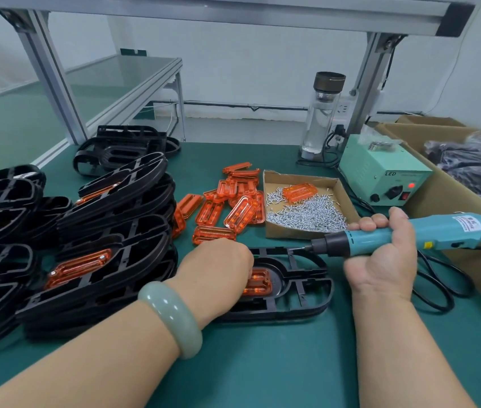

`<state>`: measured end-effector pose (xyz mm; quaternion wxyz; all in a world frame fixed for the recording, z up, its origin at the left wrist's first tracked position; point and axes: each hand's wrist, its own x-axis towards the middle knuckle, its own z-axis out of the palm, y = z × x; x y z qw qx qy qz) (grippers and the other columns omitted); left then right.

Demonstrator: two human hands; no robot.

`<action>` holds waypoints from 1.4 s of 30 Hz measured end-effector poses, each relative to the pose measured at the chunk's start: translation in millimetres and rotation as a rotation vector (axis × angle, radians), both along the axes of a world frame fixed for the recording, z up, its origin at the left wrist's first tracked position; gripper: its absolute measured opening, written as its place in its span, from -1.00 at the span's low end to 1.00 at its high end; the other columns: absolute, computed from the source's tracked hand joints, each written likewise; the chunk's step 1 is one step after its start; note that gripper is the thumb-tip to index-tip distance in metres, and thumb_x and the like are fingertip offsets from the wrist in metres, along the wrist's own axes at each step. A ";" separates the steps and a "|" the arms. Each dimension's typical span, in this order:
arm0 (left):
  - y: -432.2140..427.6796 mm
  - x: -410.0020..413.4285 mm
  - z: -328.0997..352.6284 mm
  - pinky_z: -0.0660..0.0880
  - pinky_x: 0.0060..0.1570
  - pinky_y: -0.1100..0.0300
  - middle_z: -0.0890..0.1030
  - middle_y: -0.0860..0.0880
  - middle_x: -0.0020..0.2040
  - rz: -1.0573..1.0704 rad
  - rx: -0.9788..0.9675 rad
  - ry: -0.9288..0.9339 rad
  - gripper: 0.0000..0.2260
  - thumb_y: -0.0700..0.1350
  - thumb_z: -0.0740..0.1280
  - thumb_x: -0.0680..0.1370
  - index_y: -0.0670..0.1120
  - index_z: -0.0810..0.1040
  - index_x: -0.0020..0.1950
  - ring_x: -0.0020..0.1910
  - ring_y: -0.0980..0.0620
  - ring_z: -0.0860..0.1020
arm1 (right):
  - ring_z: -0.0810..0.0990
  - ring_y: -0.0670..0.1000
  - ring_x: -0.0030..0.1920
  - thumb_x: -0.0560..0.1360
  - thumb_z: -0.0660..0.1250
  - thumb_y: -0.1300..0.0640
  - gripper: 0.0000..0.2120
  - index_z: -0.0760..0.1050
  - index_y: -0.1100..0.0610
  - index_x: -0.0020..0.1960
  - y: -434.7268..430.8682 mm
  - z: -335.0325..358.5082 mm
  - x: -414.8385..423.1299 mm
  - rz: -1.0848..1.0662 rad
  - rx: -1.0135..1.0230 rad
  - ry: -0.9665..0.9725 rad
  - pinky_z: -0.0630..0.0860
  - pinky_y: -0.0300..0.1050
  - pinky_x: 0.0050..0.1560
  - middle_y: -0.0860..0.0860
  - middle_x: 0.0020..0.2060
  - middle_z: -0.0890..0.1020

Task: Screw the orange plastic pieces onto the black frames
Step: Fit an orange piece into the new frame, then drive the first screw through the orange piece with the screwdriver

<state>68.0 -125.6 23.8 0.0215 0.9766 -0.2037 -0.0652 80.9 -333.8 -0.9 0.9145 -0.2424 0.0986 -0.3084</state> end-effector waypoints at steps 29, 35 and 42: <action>-94.2 123.9 10.5 0.37 -0.02 0.06 0.57 -0.09 0.17 -0.156 0.158 -0.002 -0.55 -0.37 0.18 0.47 -0.05 0.48 0.31 0.05 -0.10 0.53 | 0.41 -0.13 -0.44 0.59 0.26 0.14 -0.85 0.34 0.01 -0.13 3.6 0.3 6.4 0.042 0.007 0.015 0.40 -0.23 -0.18 -0.11 -0.41 0.41; -93.2 128.6 4.7 0.56 0.02 0.02 0.62 -0.09 0.04 -0.085 -0.044 -0.046 -0.77 -0.29 0.22 0.53 -0.11 0.60 0.09 -0.01 -0.10 0.59 | 0.40 -0.13 -0.44 0.61 0.24 0.14 -0.86 0.35 0.01 -0.12 5.4 1.3 7.4 0.041 -0.009 0.017 0.38 -0.22 -0.17 -0.11 -0.42 0.41; -81.6 126.0 10.5 0.53 -0.12 0.19 0.64 0.02 0.02 0.031 -0.404 -0.033 -0.84 -0.19 0.25 0.50 -0.08 0.63 -0.11 -0.07 0.01 0.59 | 0.40 -0.13 -0.45 0.61 0.22 0.13 -0.87 0.33 0.02 -0.10 3.9 -0.2 6.5 0.045 -0.025 0.015 0.43 -0.21 -0.18 -0.11 -0.42 0.40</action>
